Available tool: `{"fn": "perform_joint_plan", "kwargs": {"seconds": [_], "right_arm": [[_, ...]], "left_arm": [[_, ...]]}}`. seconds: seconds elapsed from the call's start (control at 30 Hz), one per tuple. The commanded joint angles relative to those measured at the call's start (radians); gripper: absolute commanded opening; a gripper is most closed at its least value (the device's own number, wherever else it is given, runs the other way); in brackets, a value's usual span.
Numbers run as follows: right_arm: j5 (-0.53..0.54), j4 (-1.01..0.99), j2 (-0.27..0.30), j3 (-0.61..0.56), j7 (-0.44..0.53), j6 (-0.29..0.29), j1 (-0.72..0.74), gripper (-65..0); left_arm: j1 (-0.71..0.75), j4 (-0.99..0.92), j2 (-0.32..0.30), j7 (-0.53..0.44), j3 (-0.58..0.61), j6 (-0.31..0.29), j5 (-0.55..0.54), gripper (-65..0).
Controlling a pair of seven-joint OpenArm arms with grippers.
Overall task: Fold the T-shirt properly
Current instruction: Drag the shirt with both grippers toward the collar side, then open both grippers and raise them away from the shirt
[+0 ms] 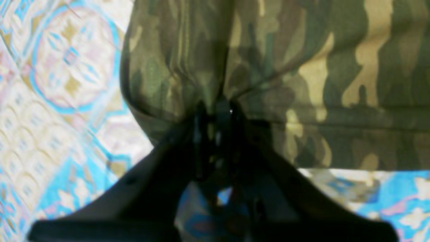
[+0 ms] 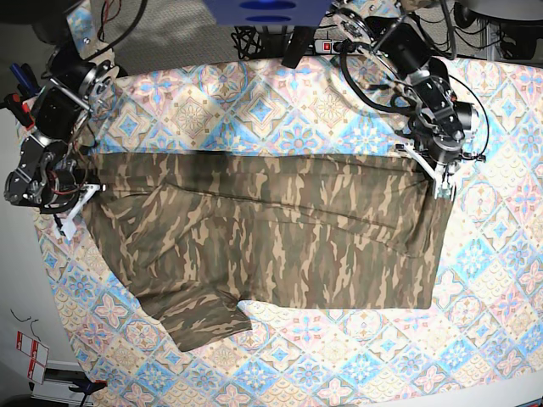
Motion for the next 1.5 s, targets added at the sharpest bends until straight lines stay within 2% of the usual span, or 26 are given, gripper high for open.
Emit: {"fn": "perform_joint_plan", "kwargs": {"seconds": [0.0, 0.2, 0.3, 0.5, 0.57, 0.77, 1.0, 1.1, 1.47], "right_arm": [[-0.033, 0.012, 0.046, 0.007, 0.014, -0.018, 0.023, -64.1], [-0.033, -0.117, 0.111, 0.002, 0.017, -0.039, 0.057, -64.1], [-0.042, -0.135, 0.114, -0.001, 0.019, -0.039, 0.053, -64.1], [-0.185, -0.137, 0.111, -0.01, 0.019, -0.039, 0.055, -64.1], [-0.204, -0.137, 0.111, -0.01, 0.019, -0.039, 0.055, -64.1], [-0.207, -0.138, 0.114, -0.012, 0.009, -0.039, 0.029, -64.3], [-0.207, -0.138, 0.114, -0.01, 0.015, -0.039, -0.006, -64.3], [-0.207, -0.138, 0.115, -0.01, 0.017, -0.039, -0.008, -64.3], [-0.208, -0.138, 0.151, -0.02, 0.019, -0.039, -0.009, -64.3]], "left_arm": [[0.033, 0.007, 0.002, 0.092, -0.006, -0.006, 0.064, -61.4], [0.133, 0.083, 0.047, 0.092, -0.006, -0.006, 0.064, -61.4], [0.181, 0.102, 0.05, 0.086, -0.006, -0.006, 0.064, -61.4], [0.242, 0.103, 0.042, 0.084, -0.006, -0.006, 0.057, -61.4], [0.262, 0.103, 0.039, 0.084, -0.006, -0.006, 0.057, -61.4], [0.325, 0.103, 0.019, 0.081, -0.006, -0.006, 0.052, -61.4], [0.394, 0.139, 0.028, -0.012, -0.009, -0.006, 0.053, -61.4], [0.418, 0.177, 0.05, -0.022, -0.009, -0.006, 0.052, -61.4], [0.451, 0.228, 0.05, -0.022, -0.007, -0.006, 0.03, -61.5]]}}
